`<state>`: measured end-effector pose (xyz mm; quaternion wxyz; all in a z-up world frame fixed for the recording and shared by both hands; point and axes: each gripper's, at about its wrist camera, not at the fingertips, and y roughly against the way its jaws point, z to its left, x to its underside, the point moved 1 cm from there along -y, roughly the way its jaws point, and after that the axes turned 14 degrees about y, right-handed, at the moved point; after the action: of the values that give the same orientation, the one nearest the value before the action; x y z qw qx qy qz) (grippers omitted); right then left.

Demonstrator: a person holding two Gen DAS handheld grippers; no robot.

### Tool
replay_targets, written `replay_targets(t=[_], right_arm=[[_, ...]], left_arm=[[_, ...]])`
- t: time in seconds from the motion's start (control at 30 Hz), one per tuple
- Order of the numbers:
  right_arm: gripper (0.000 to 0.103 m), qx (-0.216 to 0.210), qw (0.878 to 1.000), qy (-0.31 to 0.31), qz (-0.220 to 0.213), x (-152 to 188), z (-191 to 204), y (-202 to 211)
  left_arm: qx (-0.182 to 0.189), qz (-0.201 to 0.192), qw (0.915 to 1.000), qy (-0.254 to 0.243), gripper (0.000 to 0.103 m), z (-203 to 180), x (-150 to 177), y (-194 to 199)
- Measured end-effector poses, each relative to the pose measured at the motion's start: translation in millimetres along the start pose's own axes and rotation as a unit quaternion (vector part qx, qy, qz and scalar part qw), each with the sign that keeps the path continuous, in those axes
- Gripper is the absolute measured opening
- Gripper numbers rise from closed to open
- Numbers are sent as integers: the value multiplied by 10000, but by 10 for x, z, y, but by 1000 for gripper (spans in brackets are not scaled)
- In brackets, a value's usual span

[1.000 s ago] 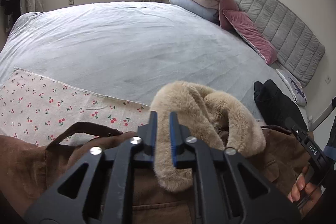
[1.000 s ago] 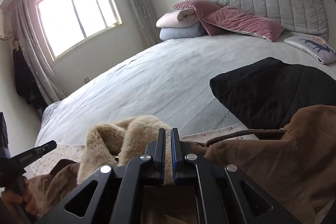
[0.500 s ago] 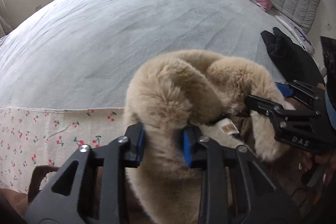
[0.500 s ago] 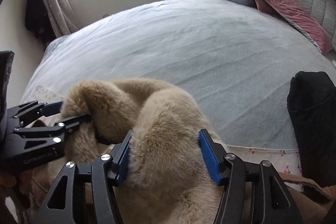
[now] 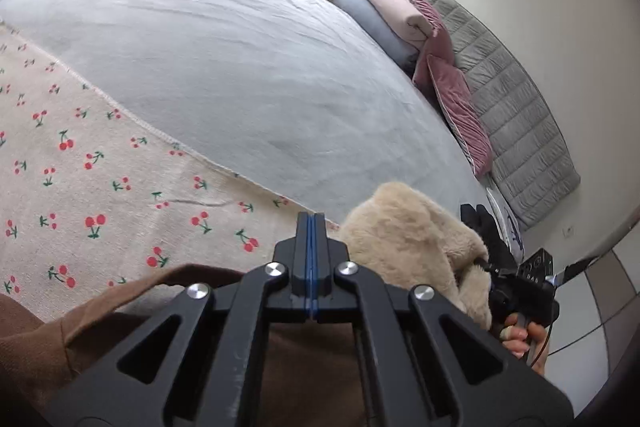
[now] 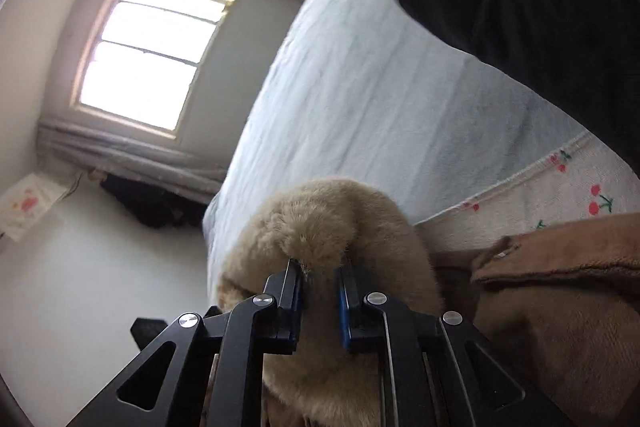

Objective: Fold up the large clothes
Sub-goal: 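Release the fur collar from both grippers and lay it flat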

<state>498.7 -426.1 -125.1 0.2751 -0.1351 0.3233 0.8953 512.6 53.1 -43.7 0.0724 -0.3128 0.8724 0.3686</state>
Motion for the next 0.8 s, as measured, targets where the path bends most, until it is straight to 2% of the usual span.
replay_targets(t=[0.03, 0.07, 0.13, 0.17, 0.2, 0.23, 0.3, 0.37, 0.4, 0.5, 0.6, 0.67, 0.7, 0.73, 0.8], right_arm=[[17, 158, 9998, 124, -20, 23, 33, -58], [23, 338, 9989, 313, -75, 42, 104, -94], [34, 572, 9963, 620, -130, 62, 287, -143], [41, 706, 9937, 856, -149, 65, 411, -149], [47, 887, 9893, 1142, -206, 49, 528, -130], [49, 1144, 9819, 1488, -266, 61, 692, -114], [50, 1508, 9671, 2010, -403, 100, 935, -89], [50, 1623, 9553, 2428, -463, 165, 1159, -74], [50, 1688, 9500, 2593, -418, 202, 1253, -90], [50, 2071, 9342, 2894, -258, 461, 1390, -162], [50, 2237, 9325, 2827, -202, 604, 1269, -141], [50, 2155, 9393, 2670, -9, 554, 1065, -334], [50, 2167, 9429, 2522, 210, 498, 950, -509], [50, 2254, 9413, 2499, 279, 489, 892, -680], [51, 2391, 9345, 2636, 21, 466, 960, -742]], left_arm=[[-62, 25, 10000, -33, 0, 5, 15, -19], [-51, 97, 9998, -189, 1, -37, 57, -33], [-198, 184, 9974, -671, 17, -190, 193, -44], [-283, 175, 9954, -902, 36, -280, 268, -72], [-348, 151, 9928, -1136, 48, -351, 319, -88], [-429, 95, 9896, -1368, 51, -467, 371, -116], [-432, 88, 9847, -1686, 52, -639, 435, -119], [-212, 204, 9825, -1838, 52, -784, 512, -95], [-92, 290, 9803, -1950, 52, -850, 589, -78], [-115, 523, 9722, -2281, 52, -894, 749, -135], [-345, 739, 9671, -2410, 52, -741, 875, -347], [-780, 731, 9605, -2569, 55, -582, 919, -623], [-780, 827, 9624, -2465, 57, -503, 910, -710], [-675, 765, 9670, -2336, 57, -495, 861, -685], [-632, 639, 9732, -2118, 60, -481, 803, -603]])
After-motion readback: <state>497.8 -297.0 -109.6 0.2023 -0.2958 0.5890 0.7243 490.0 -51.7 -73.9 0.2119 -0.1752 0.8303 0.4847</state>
